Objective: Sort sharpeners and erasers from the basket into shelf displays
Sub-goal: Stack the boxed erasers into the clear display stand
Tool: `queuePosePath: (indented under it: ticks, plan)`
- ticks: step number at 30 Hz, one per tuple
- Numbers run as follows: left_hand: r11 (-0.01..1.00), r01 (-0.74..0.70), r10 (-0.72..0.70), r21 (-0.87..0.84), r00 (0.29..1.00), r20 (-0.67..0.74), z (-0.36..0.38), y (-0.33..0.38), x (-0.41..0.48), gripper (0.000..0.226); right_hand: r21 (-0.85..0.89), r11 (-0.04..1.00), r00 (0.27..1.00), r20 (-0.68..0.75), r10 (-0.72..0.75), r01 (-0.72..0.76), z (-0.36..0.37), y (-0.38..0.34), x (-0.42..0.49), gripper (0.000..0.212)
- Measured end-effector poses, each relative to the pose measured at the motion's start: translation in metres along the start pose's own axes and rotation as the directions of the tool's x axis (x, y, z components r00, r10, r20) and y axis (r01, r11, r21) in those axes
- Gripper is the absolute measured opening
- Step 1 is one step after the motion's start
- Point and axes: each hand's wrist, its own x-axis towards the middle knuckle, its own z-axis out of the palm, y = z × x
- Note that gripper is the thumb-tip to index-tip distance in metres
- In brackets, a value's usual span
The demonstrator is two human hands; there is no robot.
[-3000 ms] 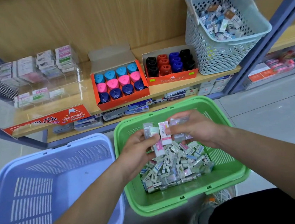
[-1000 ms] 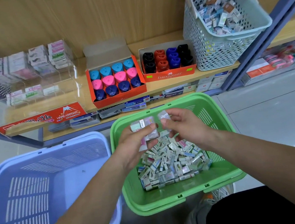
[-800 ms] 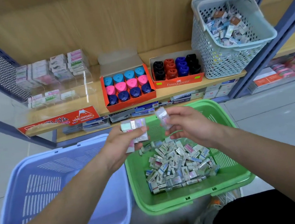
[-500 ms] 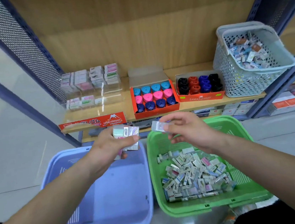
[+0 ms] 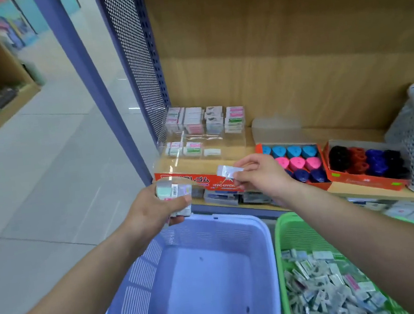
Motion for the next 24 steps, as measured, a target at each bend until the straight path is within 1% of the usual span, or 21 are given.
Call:
queuePosePath:
  ticks: [3, 7, 13, 15, 19, 22, 24]
  plan:
    - [1.0, 0.008, -0.009, -0.01, 0.999, -0.052, -0.014, -0.005, 0.014, 0.02, -0.043, 0.999, 0.998, -0.047, 0.029, -0.031, 0.011, 0.002, 0.038, 0.016]
    - [1.0, -0.004, 0.002, -0.019, 0.996, -0.087, -0.019, -0.006, 0.035, 0.018, -0.065, 0.997, 0.993, -0.113, 0.021, -0.028, 0.013, 0.004, 0.08, 0.016]
    - [0.999, -0.008, 0.015, 0.054, 0.99, -0.137, -0.024, 0.001, 0.069, 0.029, -0.128, 0.991, 0.978, -0.204, -0.054, 0.028, 0.013, -0.003, 0.137, 0.013]
    - [0.998, -0.021, 0.032, 0.065, 0.984, -0.174, -0.031, 0.004, 0.078, 0.028, -0.164, 0.983, 0.978, -0.179, -0.108, 0.078, 0.025, -0.008, 0.155, 0.012]
    - [1.0, -0.026, 0.027, 0.007, 0.967, -0.253, -0.041, 0.007, 0.09, 0.026, -0.219, 0.962, 0.979, -0.079, -0.186, 0.165, 0.063, -0.018, 0.189, 0.014]
    - [1.0, -0.016, 0.015, -0.005, 0.962, -0.273, -0.044, 0.008, 0.096, 0.029, -0.234, 0.954, 0.978, -0.043, -0.202, 0.187, 0.088, -0.019, 0.214, 0.016]
    - [1.0, -0.011, 0.007, -0.012, 0.958, -0.285, -0.046, 0.009, 0.1, 0.029, -0.242, 0.956, 0.984, -0.023, -0.177, 0.166, 0.101, -0.02, 0.227, 0.017]
